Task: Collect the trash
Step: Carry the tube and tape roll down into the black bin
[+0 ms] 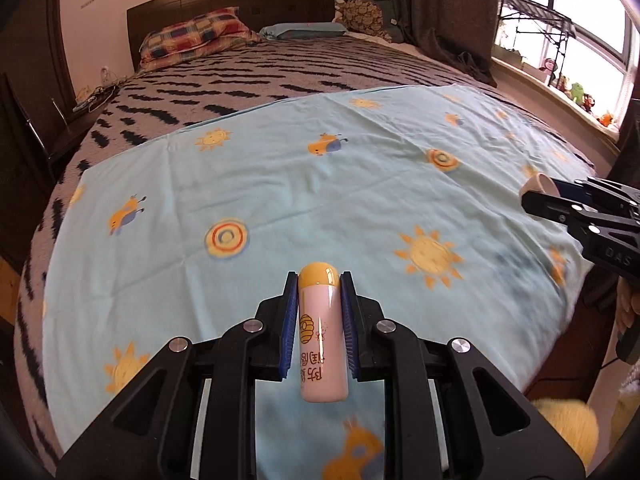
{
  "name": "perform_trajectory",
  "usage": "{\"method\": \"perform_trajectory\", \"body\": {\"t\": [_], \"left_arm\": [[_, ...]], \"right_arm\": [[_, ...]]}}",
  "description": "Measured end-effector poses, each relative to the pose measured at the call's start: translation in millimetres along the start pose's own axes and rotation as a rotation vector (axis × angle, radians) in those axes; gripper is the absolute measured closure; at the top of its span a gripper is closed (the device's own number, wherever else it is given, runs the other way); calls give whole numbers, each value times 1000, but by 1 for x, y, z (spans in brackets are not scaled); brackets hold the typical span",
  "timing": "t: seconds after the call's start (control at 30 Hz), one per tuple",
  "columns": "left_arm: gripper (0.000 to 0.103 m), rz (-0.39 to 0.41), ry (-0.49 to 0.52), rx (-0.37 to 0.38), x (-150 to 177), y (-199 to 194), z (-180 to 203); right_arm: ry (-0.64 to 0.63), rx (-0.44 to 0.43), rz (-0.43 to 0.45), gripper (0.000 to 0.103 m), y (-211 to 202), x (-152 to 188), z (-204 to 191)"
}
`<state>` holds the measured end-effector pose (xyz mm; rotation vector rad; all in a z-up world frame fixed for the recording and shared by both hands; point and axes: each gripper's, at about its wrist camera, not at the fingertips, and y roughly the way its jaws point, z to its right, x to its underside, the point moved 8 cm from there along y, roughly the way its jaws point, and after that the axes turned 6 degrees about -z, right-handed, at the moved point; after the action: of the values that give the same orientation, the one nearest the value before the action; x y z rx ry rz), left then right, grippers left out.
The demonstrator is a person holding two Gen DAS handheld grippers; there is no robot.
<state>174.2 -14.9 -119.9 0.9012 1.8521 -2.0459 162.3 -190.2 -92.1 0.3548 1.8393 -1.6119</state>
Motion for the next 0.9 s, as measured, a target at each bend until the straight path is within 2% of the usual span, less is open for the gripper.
{"method": "perform_trajectory", "body": {"t": [0.23, 0.37, 0.63, 0.77, 0.9], "left_arm": [[84, 55, 19, 15, 46, -69, 19], [84, 73, 15, 31, 78, -91, 25], [84, 16, -63, 99, 155, -83, 37], [84, -19, -95, 127, 191, -69, 46], [84, -69, -112, 138, 223, -47, 54]], "right_arm": [[17, -16, 49, 68, -54, 37, -15], [17, -32, 59, 68, -72, 65, -27], [18, -81, 30, 68, -72, 131, -60], [19, -124, -18, 68, -56, 167, -82], [12, -130, -80, 68, -31, 201, -100]]}}
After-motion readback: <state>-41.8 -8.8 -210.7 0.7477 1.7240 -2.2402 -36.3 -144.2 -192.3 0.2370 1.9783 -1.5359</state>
